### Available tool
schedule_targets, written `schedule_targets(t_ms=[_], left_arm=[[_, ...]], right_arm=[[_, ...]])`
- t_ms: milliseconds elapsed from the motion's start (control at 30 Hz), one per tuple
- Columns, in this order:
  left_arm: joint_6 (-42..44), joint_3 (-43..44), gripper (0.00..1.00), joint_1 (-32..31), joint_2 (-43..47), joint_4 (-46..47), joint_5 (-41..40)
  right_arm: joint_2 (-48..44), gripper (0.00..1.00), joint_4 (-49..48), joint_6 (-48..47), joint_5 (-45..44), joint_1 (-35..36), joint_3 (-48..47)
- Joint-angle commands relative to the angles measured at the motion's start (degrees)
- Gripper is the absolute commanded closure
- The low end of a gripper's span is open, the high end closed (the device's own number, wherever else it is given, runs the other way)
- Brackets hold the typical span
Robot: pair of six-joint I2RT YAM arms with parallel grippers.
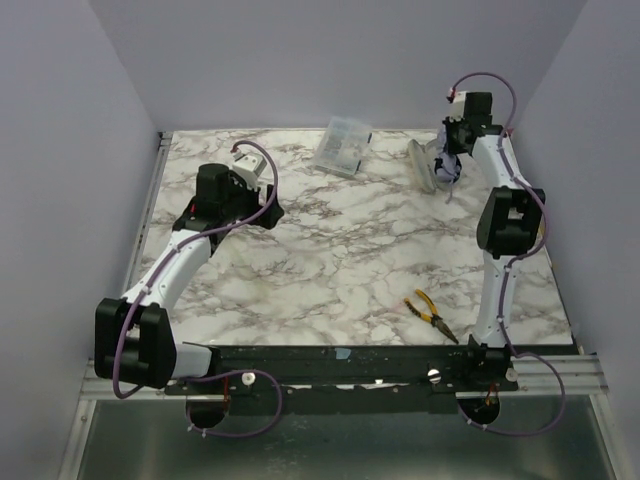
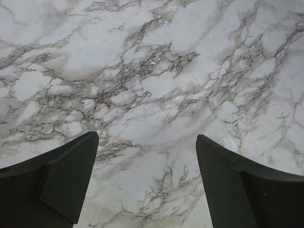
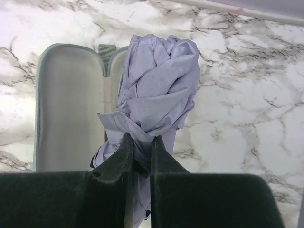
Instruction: Open the umbrella
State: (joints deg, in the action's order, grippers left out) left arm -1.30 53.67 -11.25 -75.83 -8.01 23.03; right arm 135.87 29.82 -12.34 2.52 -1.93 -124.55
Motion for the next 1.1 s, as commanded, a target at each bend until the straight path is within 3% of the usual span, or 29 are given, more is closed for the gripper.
schedule_targets(t_ms=[0, 200, 300, 533, 700, 867, 967, 1067], left_arm=[[1.0, 0.4, 0.13, 1.0, 2.2, 0.4, 2.5], [2.7, 3.0, 0.09, 2.3, 1.4, 0.7, 4.0], [3.9, 5.7, 0.02, 3.1, 0.2, -1.6, 5.1], [6.7, 8.9, 0.01, 4.9, 1.6, -2.4, 12.1], [13.3, 11.9, 0.01, 4.9, 3.7, -7.5, 15.7], [28.4, 11.4, 0.02, 3.8, 8.2, -12.8, 22.3], [42.3, 11.7, 0.02, 1.8, 10.8, -19.9, 24.4], [53.1, 9.5, 0.01, -1.9, 14.4, -21.5, 24.0]], right_arm=[[-8.3, 0.99, -3.6, -0.9, 3.3, -1.2, 2.1], [-14.9, 0.99, -3.7, 2.2, 12.6, -1.2, 3.8], [-16.7, 0.99, -2.4, 3.7, 17.3, -1.1, 3.7], [-20.3, 0.99, 1.8, 9.5, 37.0, -1.0, 3.9], [-24.1, 0.99, 1.3, 14.6, 45.0, 1.6, 8.7], [-30.1, 0.99, -4.6, 21.6, 57.4, 7.0, 23.0], [-33.1, 0.99, -4.6, 20.3, 60.8, 12.0, 29.2], [-34.2, 0.99, -2.1, 16.7, 63.6, 16.3, 32.9]])
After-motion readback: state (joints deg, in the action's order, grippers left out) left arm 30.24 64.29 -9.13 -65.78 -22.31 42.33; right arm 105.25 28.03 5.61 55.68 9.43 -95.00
